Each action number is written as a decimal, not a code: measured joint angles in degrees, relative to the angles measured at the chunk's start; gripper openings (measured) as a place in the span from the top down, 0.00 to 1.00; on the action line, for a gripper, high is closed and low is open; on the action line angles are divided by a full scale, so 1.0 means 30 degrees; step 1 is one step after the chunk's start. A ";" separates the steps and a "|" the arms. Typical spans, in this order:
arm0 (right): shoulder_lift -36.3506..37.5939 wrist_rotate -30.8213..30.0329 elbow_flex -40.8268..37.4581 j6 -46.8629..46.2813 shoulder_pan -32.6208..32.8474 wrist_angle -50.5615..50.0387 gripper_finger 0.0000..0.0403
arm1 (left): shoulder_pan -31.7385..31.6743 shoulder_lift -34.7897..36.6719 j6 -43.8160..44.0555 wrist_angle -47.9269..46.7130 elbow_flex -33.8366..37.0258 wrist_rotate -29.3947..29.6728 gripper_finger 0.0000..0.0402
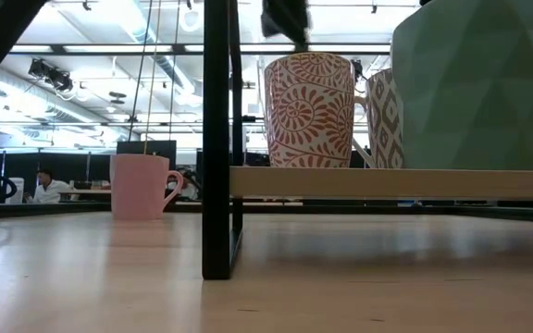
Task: Place coffee mugs
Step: Put the pink mug on the shelf
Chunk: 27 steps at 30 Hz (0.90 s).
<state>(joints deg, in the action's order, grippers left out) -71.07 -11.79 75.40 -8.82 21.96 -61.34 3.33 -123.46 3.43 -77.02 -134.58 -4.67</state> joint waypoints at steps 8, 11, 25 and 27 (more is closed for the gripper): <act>0.0000 -0.0007 0.0000 0.0000 -0.0001 0.0017 0.77 | -0.0616 0.2658 0.1038 -0.3310 0.0444 0.1960 0.65; 0.0000 -0.0007 0.0000 0.0000 0.0000 0.0022 0.77 | -0.0915 0.3706 0.1958 -0.4360 0.0508 0.3836 0.65; 0.0000 -0.0007 0.0000 0.0000 0.0000 0.0029 0.77 | -0.4408 1.3792 0.9061 -0.3914 1.3592 0.5611 0.65; -0.0003 -0.0015 0.0000 0.0000 0.0000 0.0047 0.77 | -0.5306 1.5321 1.0296 -0.2875 1.6224 0.5624 0.65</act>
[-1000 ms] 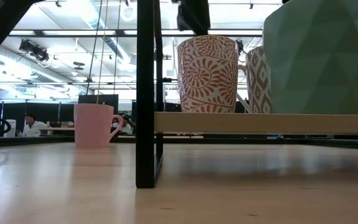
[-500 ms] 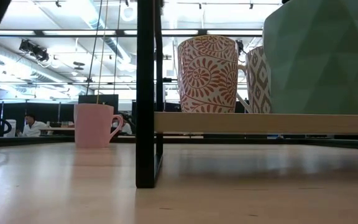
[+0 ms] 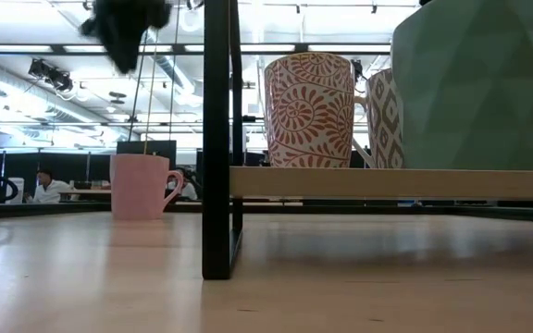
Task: Place coffee mugs
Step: Put the pink mug on the shelf
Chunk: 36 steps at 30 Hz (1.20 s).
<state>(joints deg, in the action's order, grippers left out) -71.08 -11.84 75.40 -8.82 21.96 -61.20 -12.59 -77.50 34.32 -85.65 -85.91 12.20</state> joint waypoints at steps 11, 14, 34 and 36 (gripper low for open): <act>-0.0004 -0.0015 0.0000 0.0000 0.0000 0.1025 0.77 | -0.4311 0.3615 0.5108 0.6914 0.9045 -0.0310 0.65; -0.0004 -0.0022 0.0000 0.0000 -0.0007 0.1025 0.77 | -0.4765 0.3608 0.5212 0.8949 1.0582 -0.1365 0.65; -0.0004 -0.0012 0.0000 0.0000 -0.0007 0.1177 0.77 | -0.4842 0.3586 0.5497 1.3438 1.4347 -0.1934 0.65; -0.0002 -0.0007 0.0000 0.0000 0.0000 0.1177 0.77 | -0.4842 0.3521 0.5441 1.3886 1.4506 -0.1948 0.65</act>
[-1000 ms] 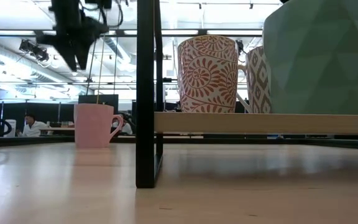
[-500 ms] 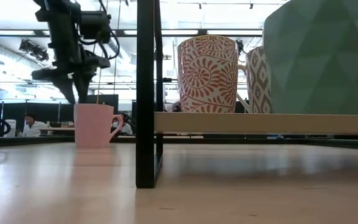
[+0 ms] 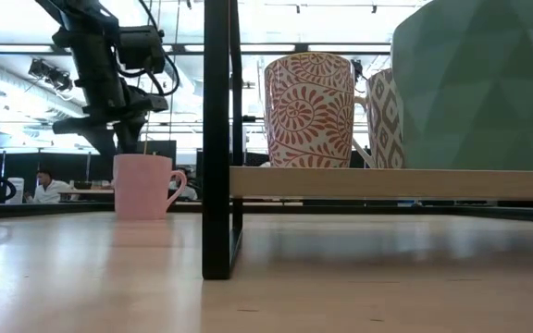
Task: Place coffee mugs
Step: Put the pink mug on the shelf
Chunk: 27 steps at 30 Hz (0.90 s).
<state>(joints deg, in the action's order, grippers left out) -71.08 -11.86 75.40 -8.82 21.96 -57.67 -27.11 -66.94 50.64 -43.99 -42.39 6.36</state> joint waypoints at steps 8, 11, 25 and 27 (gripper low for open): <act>-0.0002 0.0007 0.0000 0.0000 0.0000 0.0073 0.77 | -0.0018 -0.0212 -0.2136 0.0399 0.0022 0.0008 0.72; -0.0002 0.0001 0.0000 0.0000 -0.0007 0.0110 0.77 | -0.0123 -0.0212 -0.3848 0.0946 0.0022 -0.0036 0.80; -0.0002 0.0000 0.0000 0.0176 -0.0007 0.1387 0.77 | -0.0690 -0.0219 -1.2406 0.3417 0.0029 -0.5137 0.95; -0.0002 0.0000 0.0000 0.0582 -0.0007 0.1837 0.77 | -0.0614 -0.0219 -1.3204 0.3540 0.0029 -0.5992 0.95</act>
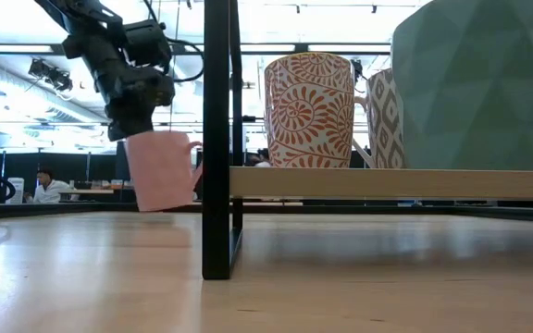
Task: Place coffee mugs
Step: Put the pink mug on the shelf
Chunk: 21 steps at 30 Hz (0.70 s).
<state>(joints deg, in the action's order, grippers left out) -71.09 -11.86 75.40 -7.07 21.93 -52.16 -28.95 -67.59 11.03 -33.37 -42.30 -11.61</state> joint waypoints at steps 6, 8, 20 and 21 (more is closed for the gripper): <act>0.0000 0.0000 0.0000 0.1516 0.0000 0.1982 0.77 | 0.1152 0.0000 -0.0609 -0.0239 0.0000 -0.0672 0.95; 0.0003 -0.0002 0.0000 0.2003 -0.0015 0.2666 0.77 | 0.1742 0.0000 -0.0826 -0.0517 0.0000 -0.0671 0.95; 0.0000 -0.0007 0.0000 0.2784 -0.0934 0.4525 0.77 | 0.5518 0.0022 0.1465 -0.1271 -0.0007 0.0677 0.95; 0.0000 0.0000 0.0000 0.2784 -0.1023 0.4531 0.77 | 0.5751 0.0022 0.1718 -0.1257 -0.0007 0.0895 0.95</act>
<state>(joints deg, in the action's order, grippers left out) -71.09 -11.86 75.40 1.28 18.86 -38.57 -11.70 -67.53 16.19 -37.14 -42.33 -8.93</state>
